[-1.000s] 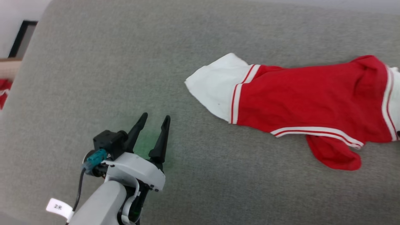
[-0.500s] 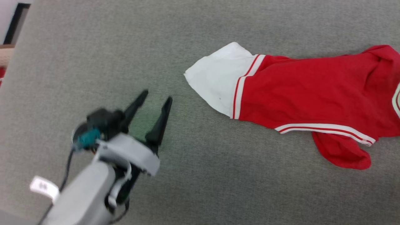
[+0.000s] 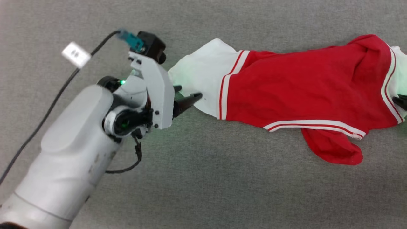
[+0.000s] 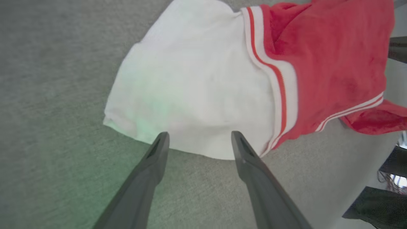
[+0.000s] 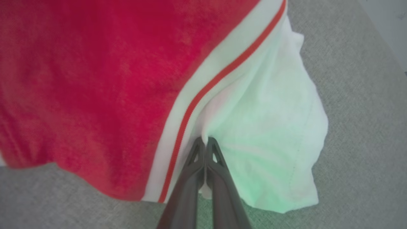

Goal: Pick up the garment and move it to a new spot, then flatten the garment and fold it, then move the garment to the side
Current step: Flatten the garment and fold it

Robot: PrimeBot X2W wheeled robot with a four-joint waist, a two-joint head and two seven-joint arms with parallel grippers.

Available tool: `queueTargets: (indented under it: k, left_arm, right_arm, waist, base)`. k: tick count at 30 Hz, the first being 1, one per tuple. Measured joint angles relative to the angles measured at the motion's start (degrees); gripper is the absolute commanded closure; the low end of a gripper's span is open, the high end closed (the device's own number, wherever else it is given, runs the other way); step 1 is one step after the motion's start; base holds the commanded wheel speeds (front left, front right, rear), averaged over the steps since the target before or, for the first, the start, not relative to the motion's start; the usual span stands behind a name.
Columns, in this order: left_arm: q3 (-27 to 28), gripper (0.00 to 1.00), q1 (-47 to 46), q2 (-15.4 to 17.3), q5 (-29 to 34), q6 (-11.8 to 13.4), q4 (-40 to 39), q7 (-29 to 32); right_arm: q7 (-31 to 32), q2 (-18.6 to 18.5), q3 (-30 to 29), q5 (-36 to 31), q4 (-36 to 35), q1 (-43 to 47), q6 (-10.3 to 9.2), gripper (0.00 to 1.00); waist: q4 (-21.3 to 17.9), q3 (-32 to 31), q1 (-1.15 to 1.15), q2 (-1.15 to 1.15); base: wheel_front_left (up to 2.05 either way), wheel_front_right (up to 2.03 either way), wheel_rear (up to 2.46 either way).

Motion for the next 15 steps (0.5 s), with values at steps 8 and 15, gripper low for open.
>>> queueTargets:
  k: [8,15]
  left_arm:
    - [-2.65,0.00,-3.85,-1.90,-6.58,-0.93,4.30,12.87]
    - [-3.65,0.00,-4.99,-4.10,-7.55,-1.41,8.43,11.66]
  right_arm:
    - [0.42,1.10,-0.07,-0.16,-0.18,-1.24,0.00,1.00]
    - [0.16,1.12,-0.07,-0.13,-0.41,-2.12,0.02,1.00]
  waist:
    - [-1.46,1.19,0.00,0.00]
    - [-1.78,2.31,0.00,0.00]
  base:
    - [0.00,0.00,0.00]
    - [0.00,0.00,0.00]
